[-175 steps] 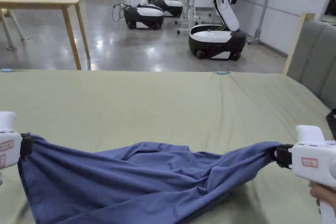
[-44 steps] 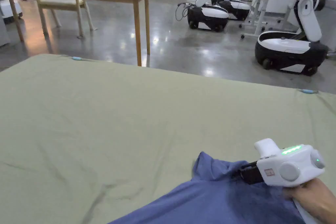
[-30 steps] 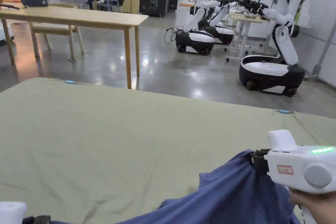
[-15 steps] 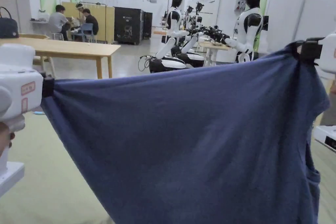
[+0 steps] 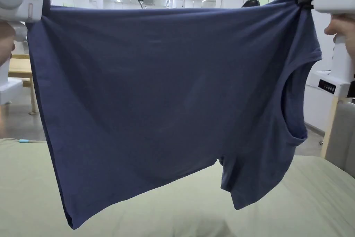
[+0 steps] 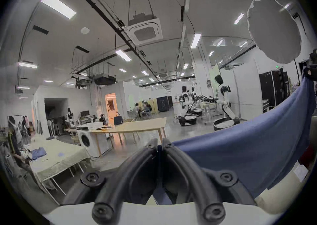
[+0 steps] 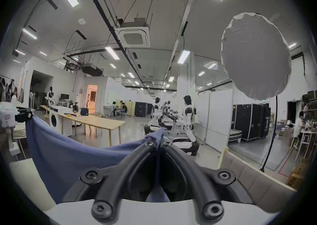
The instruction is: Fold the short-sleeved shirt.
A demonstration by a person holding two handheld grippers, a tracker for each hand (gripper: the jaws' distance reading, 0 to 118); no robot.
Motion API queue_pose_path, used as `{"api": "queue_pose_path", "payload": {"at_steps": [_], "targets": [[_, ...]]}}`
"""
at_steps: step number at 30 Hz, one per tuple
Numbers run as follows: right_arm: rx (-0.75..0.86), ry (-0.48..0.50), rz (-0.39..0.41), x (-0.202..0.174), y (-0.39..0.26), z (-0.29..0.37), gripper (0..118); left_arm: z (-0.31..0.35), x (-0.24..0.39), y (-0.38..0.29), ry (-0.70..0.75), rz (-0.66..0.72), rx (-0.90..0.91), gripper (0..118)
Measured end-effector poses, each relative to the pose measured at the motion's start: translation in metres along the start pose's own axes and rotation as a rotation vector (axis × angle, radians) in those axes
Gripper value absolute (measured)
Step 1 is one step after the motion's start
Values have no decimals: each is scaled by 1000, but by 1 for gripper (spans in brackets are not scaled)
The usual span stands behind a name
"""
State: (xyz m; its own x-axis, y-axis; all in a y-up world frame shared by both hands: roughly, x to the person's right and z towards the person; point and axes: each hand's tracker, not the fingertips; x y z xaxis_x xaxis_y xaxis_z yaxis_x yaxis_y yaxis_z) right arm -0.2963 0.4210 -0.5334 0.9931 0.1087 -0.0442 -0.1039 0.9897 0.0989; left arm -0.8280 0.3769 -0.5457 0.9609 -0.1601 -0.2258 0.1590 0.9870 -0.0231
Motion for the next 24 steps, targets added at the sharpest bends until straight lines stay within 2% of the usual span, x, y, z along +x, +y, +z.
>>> {"api": "queue_pose_path", "payload": {"at_steps": [8, 12, 17, 24], "targets": [[-193, -3, -69, -8, -129, -44, 4, -36, 38, -116, -28, 51, -163, 0], [-241, -30, -84, -6, -166, -44, 4, -18, 56, -143, -45, 97, -159, 0], [-243, -16, -107, 9, -183, -12, 4, 18, 63, -150, -55, 48, -162, 0], [-278, 50, -57, 13, -223, 104, 4, 117, 57, -205, -95, 57, -234, 0]]}}
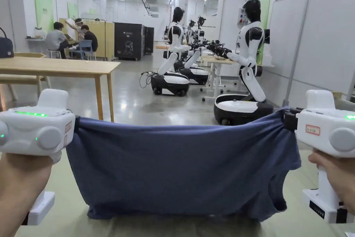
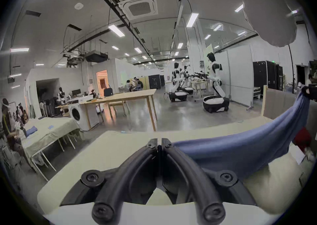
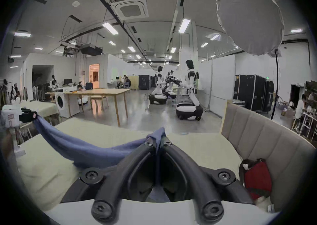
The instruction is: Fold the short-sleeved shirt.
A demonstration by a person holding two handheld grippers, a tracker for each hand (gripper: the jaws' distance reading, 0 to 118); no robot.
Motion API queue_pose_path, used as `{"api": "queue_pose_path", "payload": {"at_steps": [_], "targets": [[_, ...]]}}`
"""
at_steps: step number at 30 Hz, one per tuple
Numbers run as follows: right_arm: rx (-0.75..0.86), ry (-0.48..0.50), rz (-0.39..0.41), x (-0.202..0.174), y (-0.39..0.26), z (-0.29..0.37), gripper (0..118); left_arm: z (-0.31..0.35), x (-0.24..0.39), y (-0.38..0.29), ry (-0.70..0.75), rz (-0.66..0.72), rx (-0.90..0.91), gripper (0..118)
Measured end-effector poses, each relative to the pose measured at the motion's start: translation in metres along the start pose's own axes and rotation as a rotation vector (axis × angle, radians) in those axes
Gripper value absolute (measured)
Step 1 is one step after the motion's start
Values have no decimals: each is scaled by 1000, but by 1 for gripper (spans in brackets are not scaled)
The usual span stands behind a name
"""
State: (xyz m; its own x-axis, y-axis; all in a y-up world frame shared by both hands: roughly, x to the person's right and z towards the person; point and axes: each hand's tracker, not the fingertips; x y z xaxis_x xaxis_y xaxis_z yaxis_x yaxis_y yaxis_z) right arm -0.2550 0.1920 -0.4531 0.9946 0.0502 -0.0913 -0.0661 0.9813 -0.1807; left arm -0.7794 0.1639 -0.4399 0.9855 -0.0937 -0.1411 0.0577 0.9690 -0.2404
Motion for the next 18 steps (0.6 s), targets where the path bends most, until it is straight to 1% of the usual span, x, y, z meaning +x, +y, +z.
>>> {"api": "queue_pose_path", "payload": {"at_steps": [2, 4, 5, 7, 8, 10, 11, 13, 14, 16, 18], "targets": [[-35, 22, 6, 4, -34, 25, 4, 30, -3, -32, -25, 42, -30, 0], [-93, 45, 33, 4, -69, 50, 4, 57, -6, -65, -54, 74, -79, 0], [-117, 51, 20, 5, -90, 63, 4, 72, -6, -85, -77, 85, -114, 0], [-201, 69, 35, 2, -134, 89, 4, 100, -8, -126, -96, 105, -186, 0], [-227, 70, 16, 2, -155, 99, 4, 112, -7, -144, -109, 86, -238, 0], [-351, 85, -3, -1, -201, 117, 4, 136, -5, -186, -117, 63, -310, 0], [-394, 76, -25, -2, -225, 123, 4, 141, -6, -202, -128, 67, -350, 0], [-492, 83, 22, -7, -267, 135, 4, 157, -6, -237, -147, 56, -433, 0], [-526, 85, 52, -10, -283, 142, 4, 163, -5, -249, -138, 61, -426, 0], [-559, 78, 38, -11, -301, 150, 4, 167, -7, -267, -145, 40, -470, 0], [-542, 65, -11, -7, -304, 158, 4, 172, -10, -276, -138, 54, -465, 0]]}}
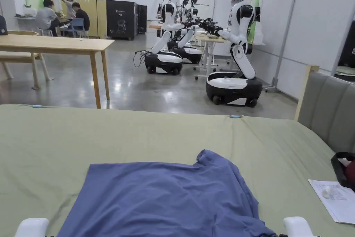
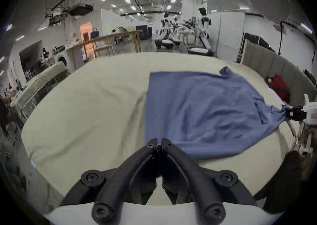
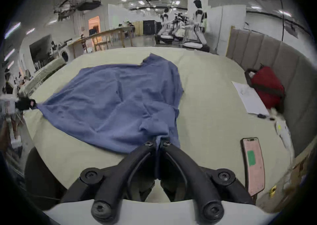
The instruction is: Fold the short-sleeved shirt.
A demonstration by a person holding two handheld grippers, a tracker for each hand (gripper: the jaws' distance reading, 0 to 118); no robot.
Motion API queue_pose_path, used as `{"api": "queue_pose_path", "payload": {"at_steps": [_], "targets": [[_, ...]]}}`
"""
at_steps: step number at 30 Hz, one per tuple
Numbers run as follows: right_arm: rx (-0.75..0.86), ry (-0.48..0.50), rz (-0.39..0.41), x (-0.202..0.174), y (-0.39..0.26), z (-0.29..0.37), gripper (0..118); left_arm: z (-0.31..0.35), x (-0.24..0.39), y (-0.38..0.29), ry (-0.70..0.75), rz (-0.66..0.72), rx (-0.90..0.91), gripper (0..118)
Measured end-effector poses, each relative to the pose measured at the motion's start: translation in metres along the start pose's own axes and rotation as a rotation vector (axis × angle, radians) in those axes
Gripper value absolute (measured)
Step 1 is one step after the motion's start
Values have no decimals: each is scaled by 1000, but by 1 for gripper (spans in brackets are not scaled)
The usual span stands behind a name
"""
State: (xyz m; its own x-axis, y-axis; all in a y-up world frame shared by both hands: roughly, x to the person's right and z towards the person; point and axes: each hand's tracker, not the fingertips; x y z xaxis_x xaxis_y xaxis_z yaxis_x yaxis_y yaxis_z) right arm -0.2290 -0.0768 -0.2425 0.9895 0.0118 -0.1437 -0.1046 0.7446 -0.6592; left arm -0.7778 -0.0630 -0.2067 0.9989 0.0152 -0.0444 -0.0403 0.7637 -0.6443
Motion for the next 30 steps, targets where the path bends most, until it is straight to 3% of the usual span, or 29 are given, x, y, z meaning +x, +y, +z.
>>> {"api": "queue_pose_path", "payload": {"at_steps": [1, 2, 3, 4, 5, 6, 7, 10, 11, 12, 13, 14, 15, 16, 17, 23, 24, 26, 27, 30], "targets": [[23, 9, -36, 3, 2, 4, 6, 3, -1, 2, -22, 24, 21, 4], [44, 16, -55, 5, 5, 8, 16, 6, -1, 3, -24, 20, 33, 13], [73, 4, -64, 5, 10, 17, 42, 12, 0, 6, -14, 8, 58, 34], [105, -13, -60, 3, 14, 28, 91, 22, 2, 8, -8, -18, 96, 87], [132, 9, -66, 2, 16, 37, 110, 29, 4, 9, -12, -27, 116, 115], [183, 52, -83, 1, 16, 50, 112, 39, 5, 8, -20, -29, 149, 118], [238, 72, -108, -5, 14, 65, 111, 55, 9, 8, -49, -15, 225, 116], [234, 71, -95, -22, 8, 90, 111, 74, 20, -4, -38, -11, 176, 117], [237, 59, -85, -27, 6, 94, 107, 78, 23, -10, -40, -10, 176, 116], [215, 47, -64, -35, 4, 97, 94, 79, 25, -16, -40, -7, 163, 110], [182, 33, -53, -40, 2, 98, 43, 79, 26, -25, -49, -3, 114, 82], [176, 15, -51, -45, -2, 98, 0, 78, 26, -30, -55, 7, 81, 32], [153, -14, -52, -48, -3, 96, 0, 74, 26, -36, -76, 6, 41, 0], [120, -41, -55, -51, -6, 90, 0, 68, 27, -41, -67, 10, -13, 0], [73, -8, -45, -51, -8, 88, 0, 55, 20, -54, -39, 43, -60, 0], [18, 4, -49, -49, -18, 76, 0, 41, 8, -57, -25, 24, -58, 1], [12, 6, -54, -49, -17, 73, 0, 39, 8, -55, -25, 25, -50, 12], [1, 7, -62, -45, -18, 72, 0, 26, -6, -45, 1, 10, -26, 94], [-3, 5, -63, -44, -19, 72, 0, 21, -8, -41, 8, 5, -25, 111], [-15, -6, -64, -39, -19, 70, 0, 3, -16, -30, 15, 7, -23, 114]]}}
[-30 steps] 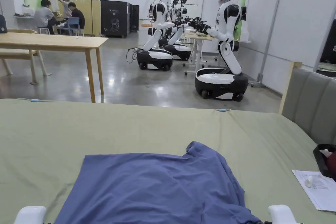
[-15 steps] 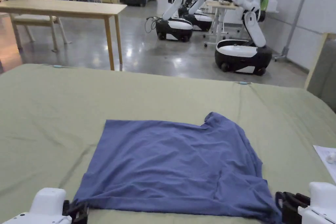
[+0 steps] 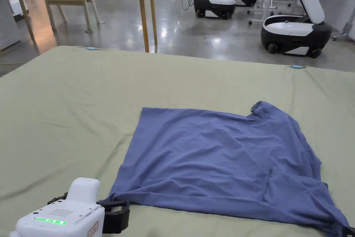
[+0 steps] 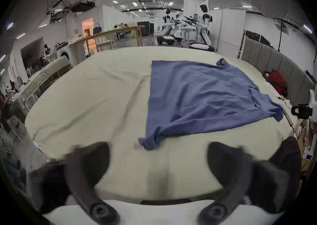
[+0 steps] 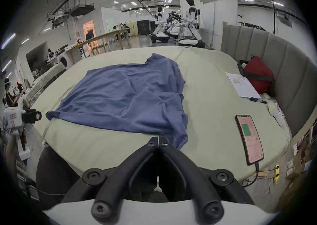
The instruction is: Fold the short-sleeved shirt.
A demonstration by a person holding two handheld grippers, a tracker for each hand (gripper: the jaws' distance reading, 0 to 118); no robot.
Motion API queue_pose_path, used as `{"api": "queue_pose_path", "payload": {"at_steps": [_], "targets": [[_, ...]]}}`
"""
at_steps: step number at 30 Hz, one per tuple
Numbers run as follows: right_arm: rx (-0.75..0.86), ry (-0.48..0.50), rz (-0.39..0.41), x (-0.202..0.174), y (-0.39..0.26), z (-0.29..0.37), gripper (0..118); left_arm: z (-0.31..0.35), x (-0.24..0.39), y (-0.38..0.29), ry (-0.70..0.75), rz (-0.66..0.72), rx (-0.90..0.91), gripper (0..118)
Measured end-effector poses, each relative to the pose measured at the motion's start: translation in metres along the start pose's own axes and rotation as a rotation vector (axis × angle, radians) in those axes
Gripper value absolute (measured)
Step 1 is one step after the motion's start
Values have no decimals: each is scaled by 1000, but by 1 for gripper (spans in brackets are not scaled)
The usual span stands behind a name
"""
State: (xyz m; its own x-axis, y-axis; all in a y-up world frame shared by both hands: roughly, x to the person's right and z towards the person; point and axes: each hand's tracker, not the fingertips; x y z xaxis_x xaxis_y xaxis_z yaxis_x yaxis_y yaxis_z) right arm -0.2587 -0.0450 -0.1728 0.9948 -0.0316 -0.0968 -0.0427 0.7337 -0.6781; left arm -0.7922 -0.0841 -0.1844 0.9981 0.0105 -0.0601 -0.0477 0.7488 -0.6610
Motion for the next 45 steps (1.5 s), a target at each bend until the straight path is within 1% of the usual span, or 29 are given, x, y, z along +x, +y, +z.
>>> {"api": "queue_pose_path", "payload": {"at_steps": [4, 5, 6, 7, 9, 10, 11, 12, 13, 14, 15, 16, 17, 19, 20, 21, 22, 23, 24, 25, 26, 27, 29, 30, 34, 37, 40, 42, 45], "targets": [[-27, -17, 17, 8, 2, -9, 0, -36, -6, 10, 31, -40, -48, 115], [-37, -20, 21, 11, 3, -13, 0, -46, -8, 11, 19, -41, -60, 113], [-45, -23, 27, 14, 3, -17, 0, -54, -9, 12, 9, -39, -67, 108], [-50, -27, 34, 16, 5, -20, 0, -53, -2, 15, 5, -50, -79, 83], [-61, -26, 42, 21, 9, -27, 0, -65, 1, 18, -8, -81, -146, 0], [-62, -26, 45, 24, 11, -31, 0, -71, 3, 18, -43, -71, -168, 0], [-60, -29, 49, 25, 14, -34, 1, -58, 15, 19, -22, -61, -142, 0], [-49, -28, 57, 27, 16, -36, 5, -56, 21, 18, -20, -69, -141, 0], [-31, -32, 59, 29, 19, -40, 36, -55, 25, 17, -5, -77, -132, 0], [-22, -29, 59, 32, 21, -44, 71, -52, 23, 19, -21, -46, -126, 0], [-27, -25, 61, 33, 24, -49, 94, -49, 22, 23, -36, -18, -128, 0], [-64, -5, 69, 34, 27, -56, 98, -47, 23, 23, -38, -6, -129, 0], [-81, 20, 79, 34, 29, -62, 98, -45, 26, 22, -33, -12, -130, 0], [-74, 18, 94, 33, 29, -74, 98, -41, 19, 31, -35, -6, -130, 0], [-98, 8, 122, 32, 29, -83, 97, -40, 20, 32, -38, 3, -131, 0], [-125, 4, 140, 33, 29, -91, 85, -38, 21, 32, -39, 7, -132, 0], [-154, 2, 138, 35, 27, -99, 16, -36, 22, 33, -39, 11, -132, 0], [-209, 30, 120, 37, 27, -106, 3, -43, 16, 32, -42, 15, -133, 0], [-222, 54, 99, 39, 27, -110, 3, -43, 17, 32, -41, 16, -136, 0], [-217, 41, 94, 42, 26, -112, 3, -42, 18, 32, -42, 17, -138, 0], [-186, 38, 96, 40, 24, -111, 3, -40, 20, 32, -46, 16, -140, 0], [-188, 51, 101, 40, 27, -109, 3, -41, 19, 32, -42, 8, -143, 0], [-147, 30, 126, 36, 32, -102, 3, -35, 22, 36, -44, -7, -144, 0], [-134, 30, 132, 34, 29, -86, 3, -30, 22, 39, -46, -6, -136, 0], [-23, 33, 138, 31, 57, -59, 3, -11, 24, 71, -60, -21, -65, 0], [53, 42, 116, 30, 93, -49, 3, -11, 24, 109, -70, -55, -24, 0], [69, 32, 113, 27, 138, -65, 3, -29, 29, 152, -49, -105, -4, 0], [88, 10, 110, 25, 163, -85, 3, -49, 31, 179, -52, -105, -9, 0], [68, -17, 64, 28, 192, -126, 3, -90, 34, 207, -25, -95, -42, 0]]}}
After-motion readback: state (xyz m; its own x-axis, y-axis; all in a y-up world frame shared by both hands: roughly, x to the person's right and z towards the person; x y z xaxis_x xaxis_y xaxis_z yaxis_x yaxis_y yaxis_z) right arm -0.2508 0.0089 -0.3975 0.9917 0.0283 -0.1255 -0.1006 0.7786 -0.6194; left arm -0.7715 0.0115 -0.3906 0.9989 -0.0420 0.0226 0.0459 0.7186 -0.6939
